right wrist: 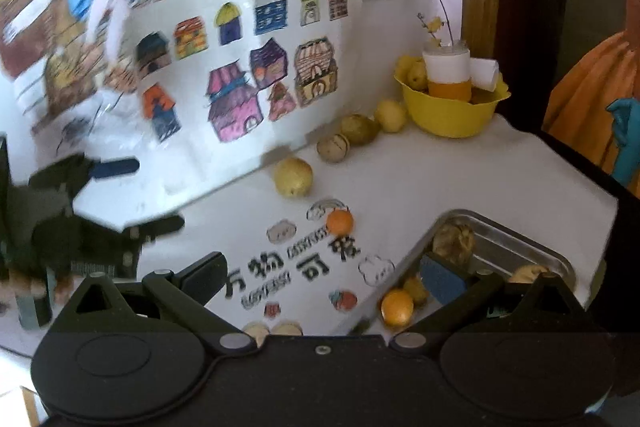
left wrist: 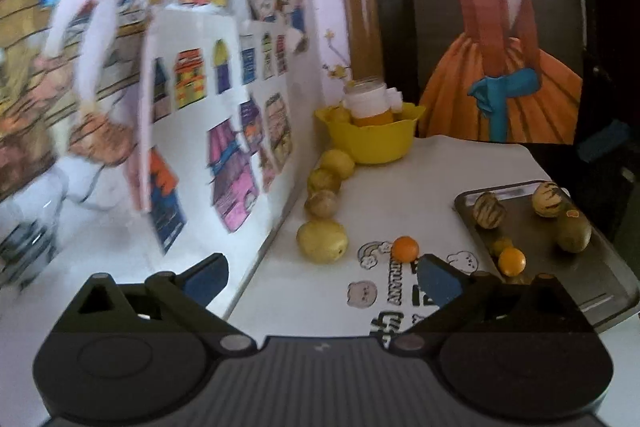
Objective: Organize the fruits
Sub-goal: 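Withdraw both grippers from the tray toward the remaining fruits, then grasp a yellow pear with the left gripper while the right gripper grasps a brown pear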
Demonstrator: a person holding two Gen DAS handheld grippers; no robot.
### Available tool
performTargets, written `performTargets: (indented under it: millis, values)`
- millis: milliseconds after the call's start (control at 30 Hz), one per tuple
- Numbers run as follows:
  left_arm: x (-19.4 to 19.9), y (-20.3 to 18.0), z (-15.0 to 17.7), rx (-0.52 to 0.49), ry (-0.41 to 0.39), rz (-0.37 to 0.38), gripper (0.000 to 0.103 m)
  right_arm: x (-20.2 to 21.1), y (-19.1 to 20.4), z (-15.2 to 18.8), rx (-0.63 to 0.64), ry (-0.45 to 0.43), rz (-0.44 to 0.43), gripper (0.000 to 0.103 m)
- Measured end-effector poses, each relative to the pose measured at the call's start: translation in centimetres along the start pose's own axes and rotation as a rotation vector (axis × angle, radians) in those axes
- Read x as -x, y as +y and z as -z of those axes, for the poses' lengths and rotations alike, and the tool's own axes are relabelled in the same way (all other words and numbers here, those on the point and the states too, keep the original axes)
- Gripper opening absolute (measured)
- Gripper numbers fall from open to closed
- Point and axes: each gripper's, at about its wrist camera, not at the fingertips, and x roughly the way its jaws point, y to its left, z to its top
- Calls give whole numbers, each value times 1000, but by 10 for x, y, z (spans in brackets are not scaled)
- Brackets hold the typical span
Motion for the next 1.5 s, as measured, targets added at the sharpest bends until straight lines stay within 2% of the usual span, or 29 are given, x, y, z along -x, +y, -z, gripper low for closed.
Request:
performTargets:
  millis: [167, 267, 433, 567, 833, 967, 1200, 1500]
  values:
    - [-28, -6, -10, -73, -5, 45, 103, -45, -18, -39, -113, 69, -45, 102]
    - [-51, -7, -13, -84, 3, 60, 103, -73, -30, -61, -157, 70, -34, 102]
    - [-97, 4, -7, 4, 14, 84, 103, -128, -60, -92, -256, 17, -34, 102]
    - [-131, 11, 3, 43, 45, 56, 103, -183, -82, -109, -332, -4, -44, 102]
    - [-172, 18, 6, 96, 79, 51, 102, -266, -97, -125, -393, 17, -68, 102]
    - [-190, 22, 2, 137, 105, 53, 100, -296, -97, -130, -404, 21, -78, 96]
    - [-208, 23, 4, 158, 117, 52, 93, -328, -95, -135, -390, 19, -66, 85]
    - [-222, 22, 5, 189, 134, 73, 80, -355, -92, -135, -368, 17, -63, 79]
